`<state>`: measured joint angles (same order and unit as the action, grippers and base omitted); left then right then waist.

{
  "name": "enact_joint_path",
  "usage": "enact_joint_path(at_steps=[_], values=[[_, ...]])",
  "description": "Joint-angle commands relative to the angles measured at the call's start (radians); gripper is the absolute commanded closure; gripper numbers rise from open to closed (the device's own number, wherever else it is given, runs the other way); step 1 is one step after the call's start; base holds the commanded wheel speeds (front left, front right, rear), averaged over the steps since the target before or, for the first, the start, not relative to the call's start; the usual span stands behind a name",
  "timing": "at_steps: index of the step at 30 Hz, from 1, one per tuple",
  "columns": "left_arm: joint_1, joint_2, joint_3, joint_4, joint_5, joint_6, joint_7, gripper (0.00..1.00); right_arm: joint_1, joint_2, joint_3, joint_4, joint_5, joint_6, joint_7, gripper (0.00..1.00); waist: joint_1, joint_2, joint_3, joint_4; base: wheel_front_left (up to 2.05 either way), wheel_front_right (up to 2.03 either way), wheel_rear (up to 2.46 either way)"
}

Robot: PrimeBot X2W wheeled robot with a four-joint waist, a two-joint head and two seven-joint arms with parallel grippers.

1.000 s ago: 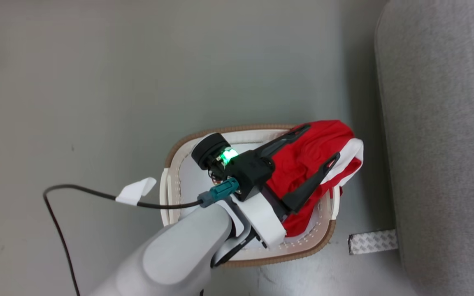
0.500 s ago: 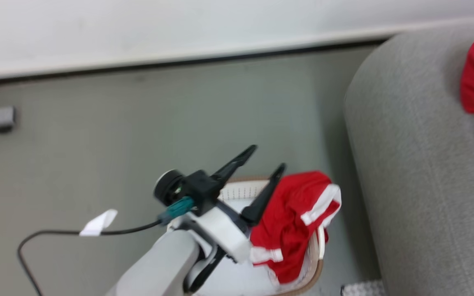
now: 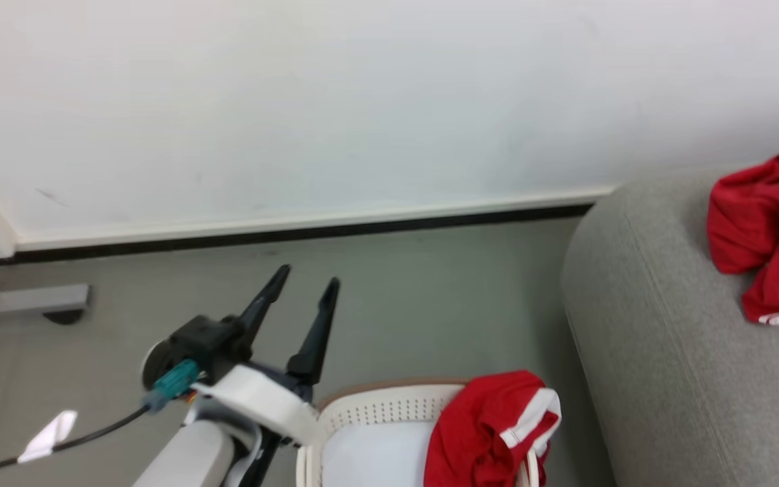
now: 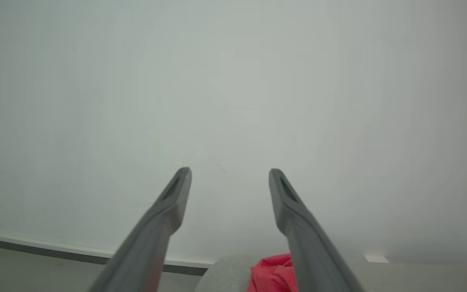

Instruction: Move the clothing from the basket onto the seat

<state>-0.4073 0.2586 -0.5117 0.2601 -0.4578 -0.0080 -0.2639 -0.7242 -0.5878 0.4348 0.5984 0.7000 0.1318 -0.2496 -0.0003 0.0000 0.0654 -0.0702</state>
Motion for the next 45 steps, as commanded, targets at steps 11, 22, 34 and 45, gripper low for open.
enact_joint_path(at_steps=[11,22,34,45], values=[[0.180,0.021,0.161,-0.033,0.024,0.048,-0.001,0.00,0.389,0.203,-0.240,-0.290,-0.134,-0.002,-0.016,0.00,0.0003,0.0000,-0.080,0.050,0.00,0.00,0.00],[0.335,-0.044,0.350,-0.107,0.088,0.074,-0.001,0.00,0.654,0.399,-0.322,-0.446,-0.283,-0.002,-0.016,0.00,0.0003,0.0000,-0.075,0.061,0.00,0.00,0.00],[0.379,-0.131,0.447,-0.109,0.175,0.007,-0.001,0.00,0.671,0.465,-0.325,-0.459,-0.366,-0.002,-0.016,0.00,0.0003,0.0000,-0.058,0.045,0.00,0.00,0.00],[0.375,-0.173,0.490,-0.100,0.217,-0.038,-0.001,0.00,0.664,0.468,-0.315,-0.455,-0.365,-0.002,-0.016,0.00,0.0003,0.0000,-0.059,0.050,0.00,0.00,0.00]])
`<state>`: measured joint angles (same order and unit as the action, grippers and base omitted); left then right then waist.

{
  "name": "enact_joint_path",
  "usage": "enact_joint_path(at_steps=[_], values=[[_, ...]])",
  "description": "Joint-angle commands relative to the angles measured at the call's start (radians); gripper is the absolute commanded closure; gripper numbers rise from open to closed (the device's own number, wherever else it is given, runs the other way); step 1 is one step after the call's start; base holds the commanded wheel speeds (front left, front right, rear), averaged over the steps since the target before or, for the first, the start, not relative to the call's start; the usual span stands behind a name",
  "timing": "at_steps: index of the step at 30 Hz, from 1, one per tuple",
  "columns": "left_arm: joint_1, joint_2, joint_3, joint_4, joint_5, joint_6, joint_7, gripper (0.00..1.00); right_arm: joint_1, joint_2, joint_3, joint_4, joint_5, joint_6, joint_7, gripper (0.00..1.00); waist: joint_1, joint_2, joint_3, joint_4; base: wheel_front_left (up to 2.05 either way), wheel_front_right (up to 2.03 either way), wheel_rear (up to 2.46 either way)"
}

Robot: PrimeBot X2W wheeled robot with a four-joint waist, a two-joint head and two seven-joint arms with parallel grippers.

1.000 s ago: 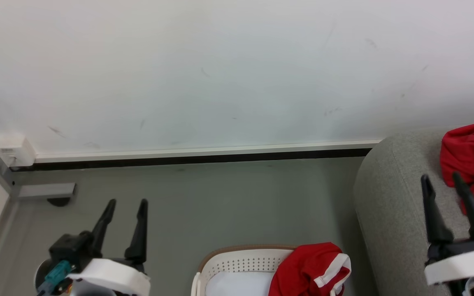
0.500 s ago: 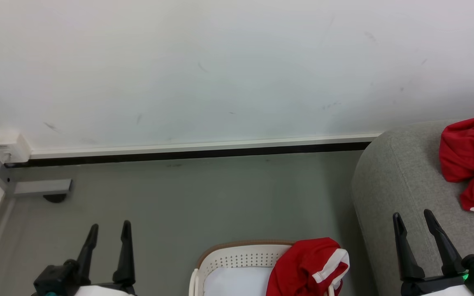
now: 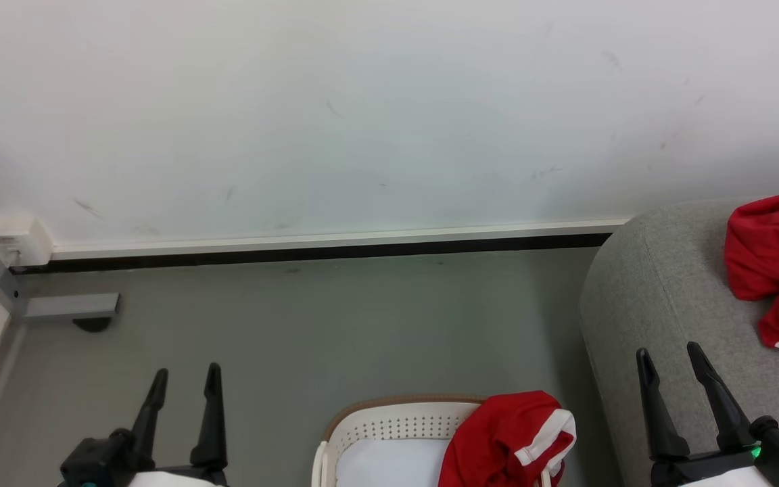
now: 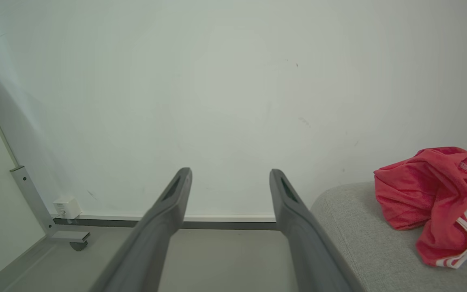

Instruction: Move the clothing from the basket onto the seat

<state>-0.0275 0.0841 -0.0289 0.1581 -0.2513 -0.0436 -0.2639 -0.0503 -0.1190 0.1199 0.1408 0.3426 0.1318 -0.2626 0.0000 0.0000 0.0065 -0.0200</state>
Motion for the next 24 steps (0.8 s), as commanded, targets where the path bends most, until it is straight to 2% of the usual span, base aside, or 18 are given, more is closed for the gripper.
enact_joint_path(at_steps=[1,24], values=[[-0.006,-0.001,0.011,0.003,0.013,-0.007,-0.001,0.00,-0.010,-0.002,0.000,0.003,-0.007,-0.002,-0.003,0.00,0.0000,0.0000,0.000,0.000,0.00,0.00,0.00],[-0.025,-0.030,0.032,0.010,0.042,-0.041,-0.001,0.00,-0.033,-0.014,0.004,0.000,0.004,-0.002,-0.003,0.00,0.0000,0.0000,0.026,-0.022,0.00,0.00,0.00]])
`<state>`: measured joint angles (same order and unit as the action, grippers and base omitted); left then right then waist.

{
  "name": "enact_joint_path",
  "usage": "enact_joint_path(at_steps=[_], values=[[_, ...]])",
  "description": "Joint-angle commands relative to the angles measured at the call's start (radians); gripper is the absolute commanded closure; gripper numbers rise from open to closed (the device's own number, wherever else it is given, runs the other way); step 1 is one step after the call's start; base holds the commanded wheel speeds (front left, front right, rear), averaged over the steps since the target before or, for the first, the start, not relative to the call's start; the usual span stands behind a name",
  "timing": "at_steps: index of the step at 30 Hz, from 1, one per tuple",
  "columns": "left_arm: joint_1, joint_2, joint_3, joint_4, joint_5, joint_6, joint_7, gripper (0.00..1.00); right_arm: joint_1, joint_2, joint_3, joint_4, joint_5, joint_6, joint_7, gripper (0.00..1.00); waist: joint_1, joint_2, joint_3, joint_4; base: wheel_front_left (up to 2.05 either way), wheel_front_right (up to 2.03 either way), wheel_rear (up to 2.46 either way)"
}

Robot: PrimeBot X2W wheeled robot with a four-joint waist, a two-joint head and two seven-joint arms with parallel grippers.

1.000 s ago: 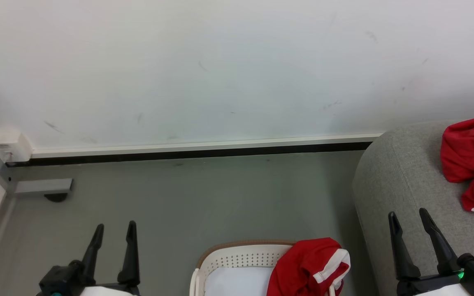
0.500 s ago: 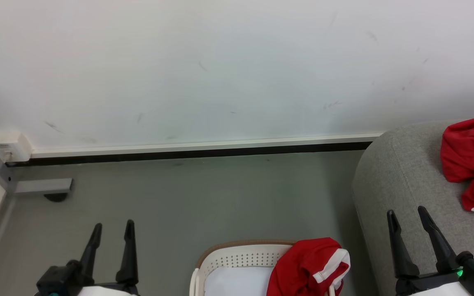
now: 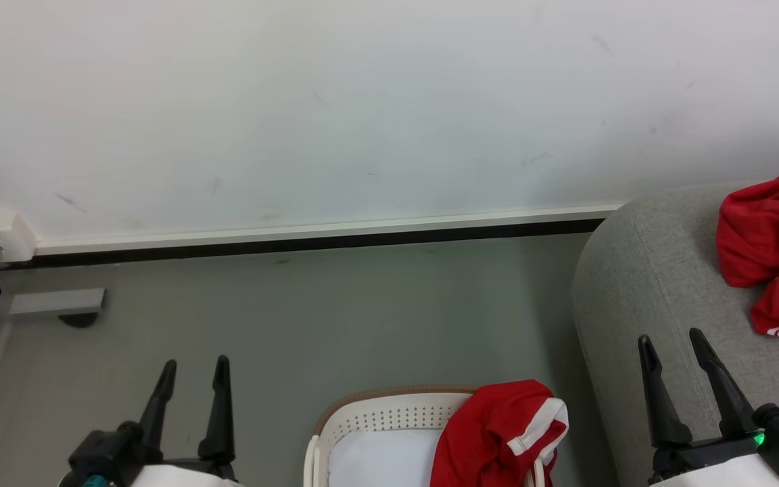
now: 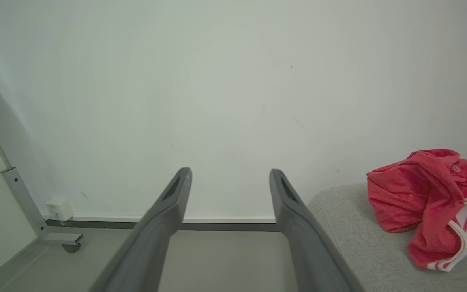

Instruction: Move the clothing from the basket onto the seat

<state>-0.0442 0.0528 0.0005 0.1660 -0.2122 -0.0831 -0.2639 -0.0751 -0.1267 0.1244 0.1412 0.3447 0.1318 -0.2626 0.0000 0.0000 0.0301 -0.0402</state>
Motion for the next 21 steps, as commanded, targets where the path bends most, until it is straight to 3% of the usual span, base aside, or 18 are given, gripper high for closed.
enact_joint_path(at_steps=[1,12,21], values=[[-0.012,0.001,0.000,0.004,0.003,-0.005,-0.001,0.00,-0.010,-0.008,-0.003,-0.001,0.002,-0.002,-0.003,0.00,0.0000,0.0000,0.005,-0.006,0.00,0.00,0.00],[-0.069,0.000,-0.027,0.044,0.001,-0.028,-0.001,0.00,-0.081,-0.031,-0.015,-0.003,-0.016,-0.002,-0.003,0.00,0.0000,0.0000,0.070,-0.078,0.00,0.00,0.00],[-0.160,0.009,-0.104,0.174,0.004,-0.041,-0.001,0.00,-0.134,-0.036,-0.037,-0.021,-0.016,-0.002,-0.002,0.00,0.0000,0.0000,0.140,-0.149,0.00,0.00,0.00]])
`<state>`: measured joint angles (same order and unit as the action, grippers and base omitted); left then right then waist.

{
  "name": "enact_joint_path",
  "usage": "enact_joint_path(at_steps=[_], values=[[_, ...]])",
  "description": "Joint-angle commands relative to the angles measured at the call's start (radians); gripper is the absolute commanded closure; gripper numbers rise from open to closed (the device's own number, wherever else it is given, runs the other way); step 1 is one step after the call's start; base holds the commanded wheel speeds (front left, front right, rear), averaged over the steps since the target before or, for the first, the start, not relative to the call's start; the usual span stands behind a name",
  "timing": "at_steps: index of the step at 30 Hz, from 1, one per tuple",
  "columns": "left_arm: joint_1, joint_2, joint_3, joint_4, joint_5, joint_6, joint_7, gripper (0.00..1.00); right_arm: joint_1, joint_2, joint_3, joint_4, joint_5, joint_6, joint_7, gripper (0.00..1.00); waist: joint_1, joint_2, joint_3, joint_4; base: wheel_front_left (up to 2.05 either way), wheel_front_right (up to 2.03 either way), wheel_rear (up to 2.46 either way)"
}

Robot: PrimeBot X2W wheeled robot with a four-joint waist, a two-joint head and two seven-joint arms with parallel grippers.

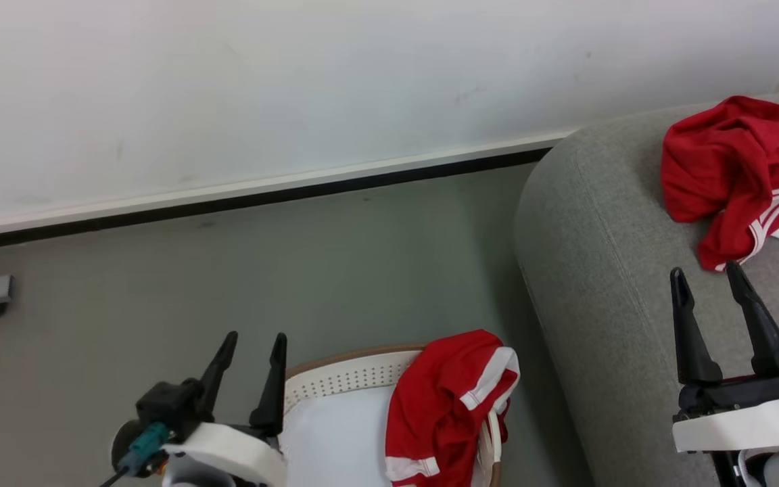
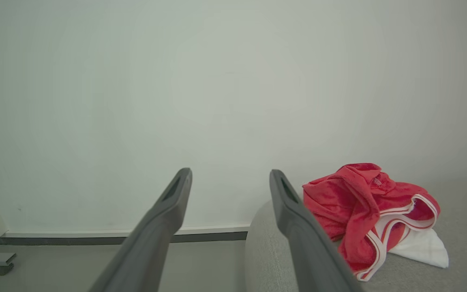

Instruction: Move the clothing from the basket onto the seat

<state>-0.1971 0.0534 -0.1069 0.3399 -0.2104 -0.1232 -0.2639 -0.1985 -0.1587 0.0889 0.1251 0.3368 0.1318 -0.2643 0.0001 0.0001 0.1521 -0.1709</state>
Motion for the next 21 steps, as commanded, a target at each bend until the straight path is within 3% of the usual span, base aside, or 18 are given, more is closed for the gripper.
enact_joint_path(at_steps=[1,8,21], values=[[-0.018,0.014,-0.010,0.018,0.011,-0.003,-0.001,0.00,-0.015,-0.004,-0.007,-0.007,-0.009,-0.002,0.000,0.00,-0.0001,-0.0001,0.027,-0.026,0.00,0.00,0.00],[-0.098,0.028,-0.112,0.186,0.010,-0.007,-0.001,0.00,-0.033,0.002,-0.044,-0.021,-0.010,-0.002,0.000,0.00,-0.0001,-0.0001,0.078,-0.086,0.00,0.00,0.00],[-0.285,0.060,-0.329,0.457,-0.108,-0.007,0.062,0.00,-0.066,-0.015,-0.083,-0.056,-0.017,-0.002,0.000,0.00,-0.0001,-0.0001,0.204,-0.186,0.00,0.00,0.00]])
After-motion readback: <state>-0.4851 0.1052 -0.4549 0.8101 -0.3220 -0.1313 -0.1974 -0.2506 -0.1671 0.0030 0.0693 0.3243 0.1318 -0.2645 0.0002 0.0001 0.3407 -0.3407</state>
